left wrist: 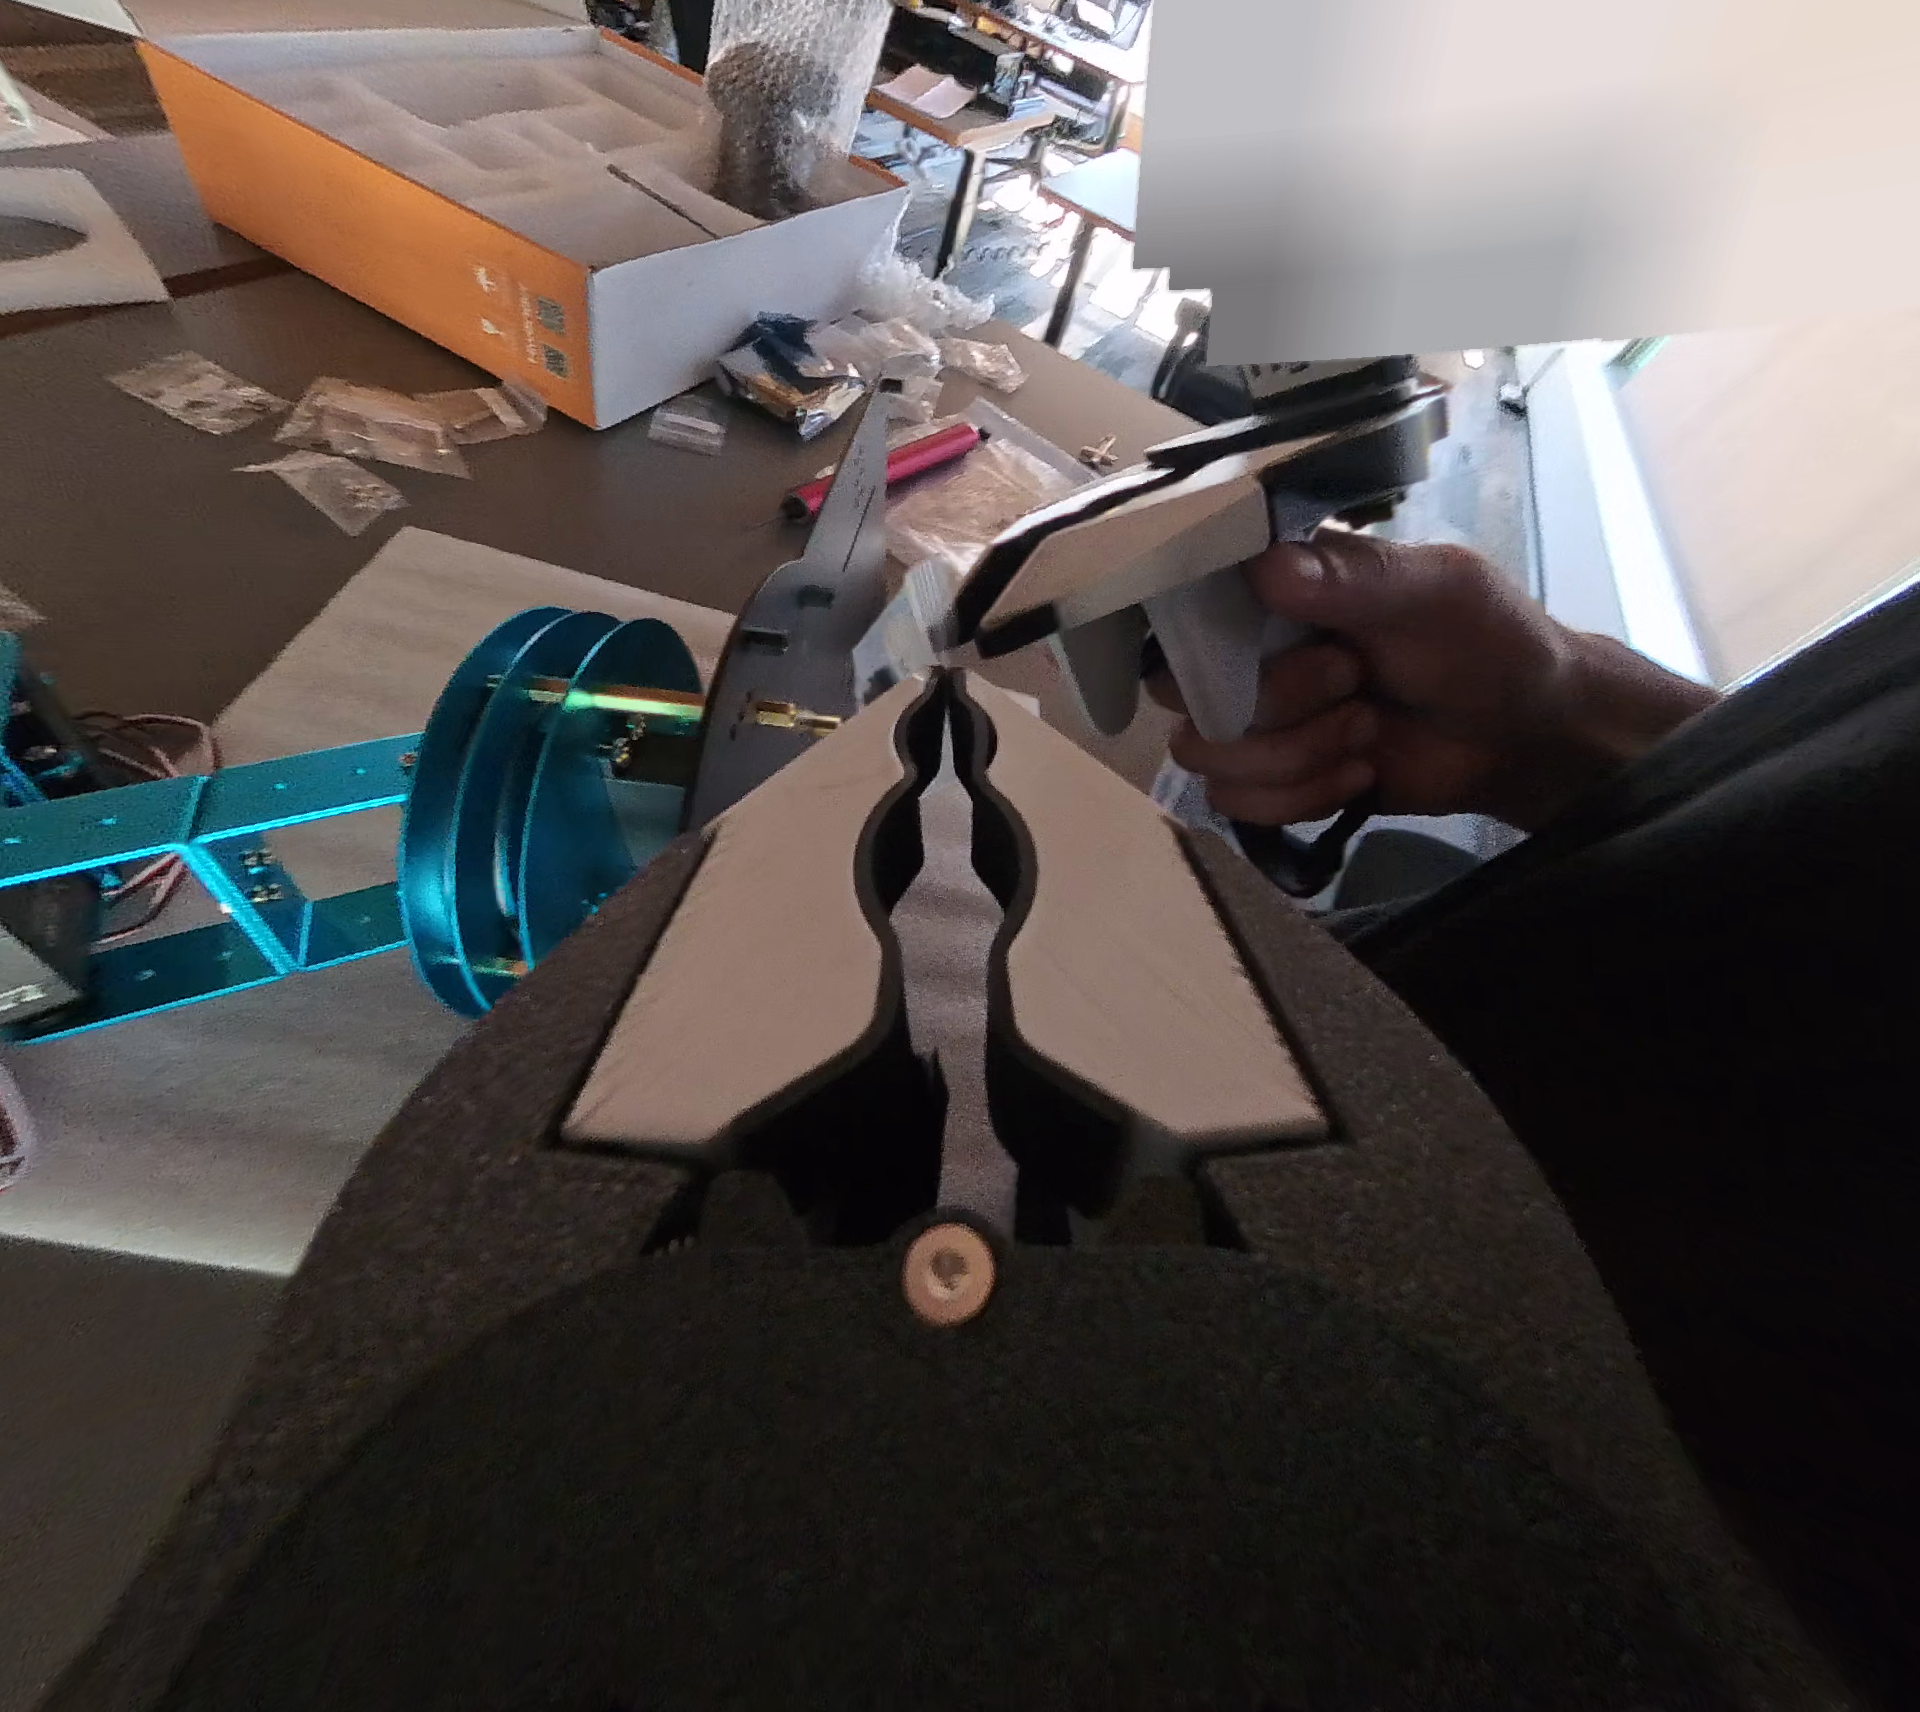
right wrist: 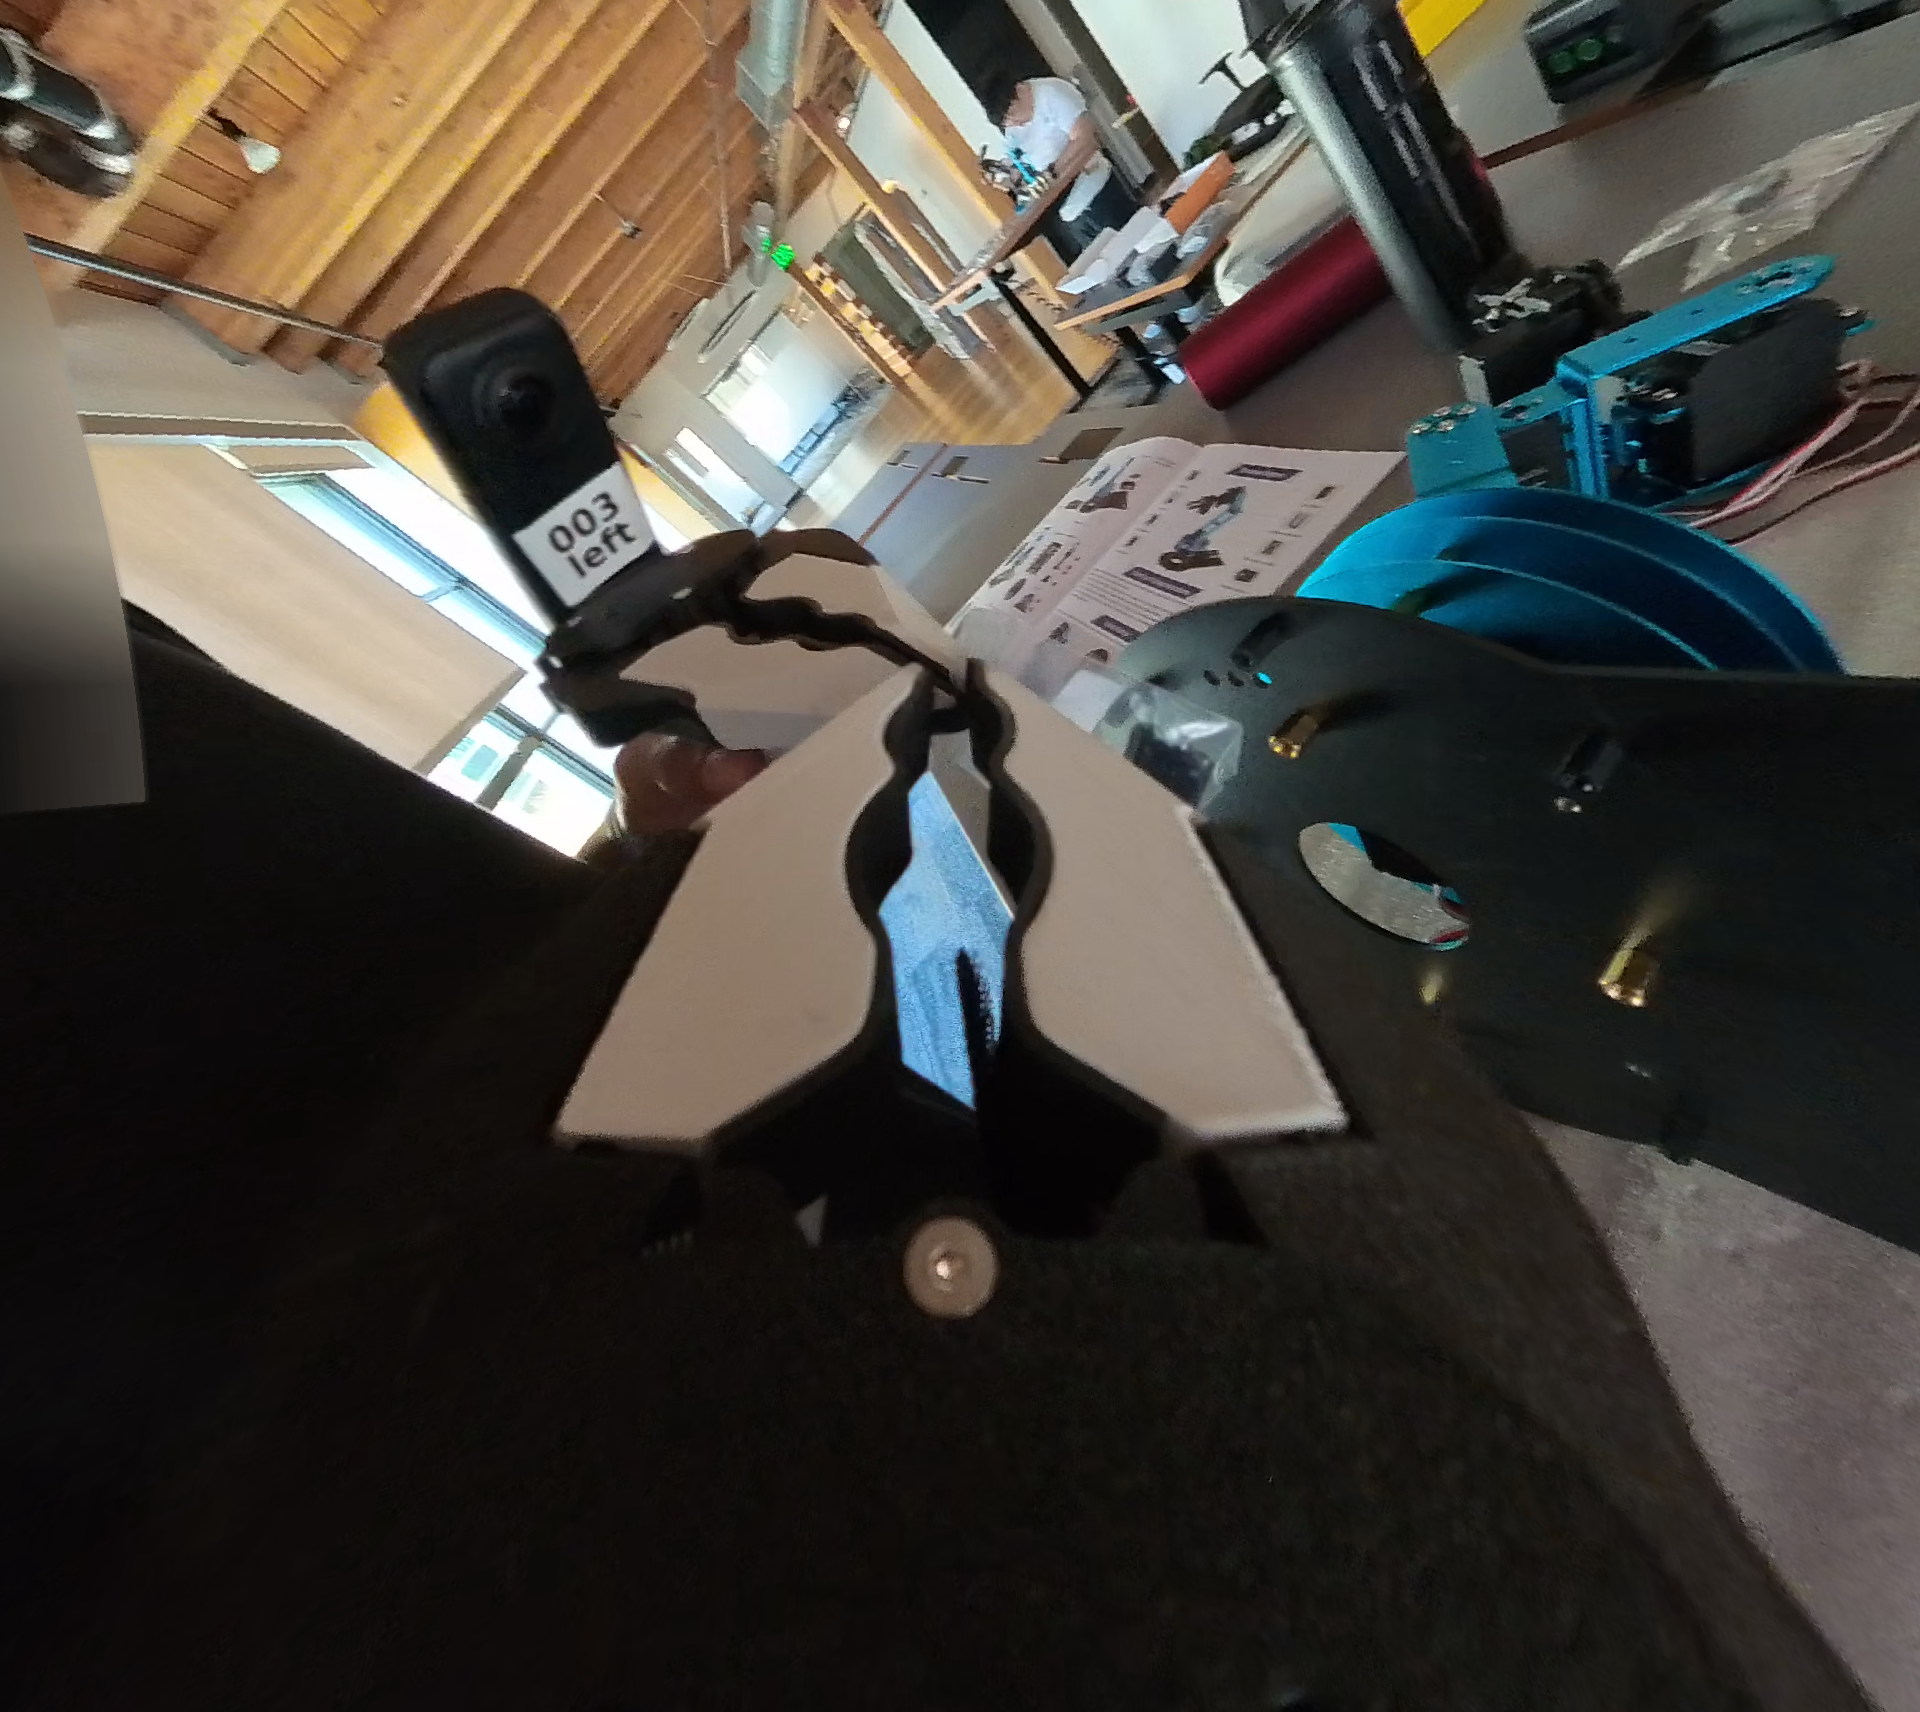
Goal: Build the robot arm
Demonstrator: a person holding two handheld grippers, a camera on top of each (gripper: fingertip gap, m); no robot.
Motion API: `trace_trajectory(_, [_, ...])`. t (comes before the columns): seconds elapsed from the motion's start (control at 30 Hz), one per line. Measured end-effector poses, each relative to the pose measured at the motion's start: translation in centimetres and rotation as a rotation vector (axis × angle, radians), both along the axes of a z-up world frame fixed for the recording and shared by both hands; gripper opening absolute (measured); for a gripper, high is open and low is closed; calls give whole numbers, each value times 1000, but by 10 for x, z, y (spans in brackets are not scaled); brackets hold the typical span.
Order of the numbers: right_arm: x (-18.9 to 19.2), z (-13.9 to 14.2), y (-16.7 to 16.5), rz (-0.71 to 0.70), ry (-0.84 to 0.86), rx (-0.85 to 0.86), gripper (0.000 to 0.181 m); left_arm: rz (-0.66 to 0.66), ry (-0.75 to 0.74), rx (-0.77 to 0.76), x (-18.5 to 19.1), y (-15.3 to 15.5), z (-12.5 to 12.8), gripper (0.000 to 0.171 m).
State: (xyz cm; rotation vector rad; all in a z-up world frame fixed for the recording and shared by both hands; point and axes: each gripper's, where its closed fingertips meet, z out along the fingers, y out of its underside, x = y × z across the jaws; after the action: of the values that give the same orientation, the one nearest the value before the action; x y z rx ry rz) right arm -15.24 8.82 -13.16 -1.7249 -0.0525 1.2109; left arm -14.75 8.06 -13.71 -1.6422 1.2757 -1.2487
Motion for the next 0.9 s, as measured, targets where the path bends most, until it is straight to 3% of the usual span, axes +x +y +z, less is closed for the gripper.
trace_trajectory(0.57, [10, 0, 1, -51, 26, 6, 0, 1, 34, 91, 6, -3, 0, 0])
trace_trajectory(0.8, [21, 0, -2, -91, 37, -3, 0, 0, -44, -107, 3, 0, 8, 0])
trace_trajectory(0.9, [9, 8, -7, -48, -8, 33, 6, -9, -78, -192, 3, 0, 12, 0])
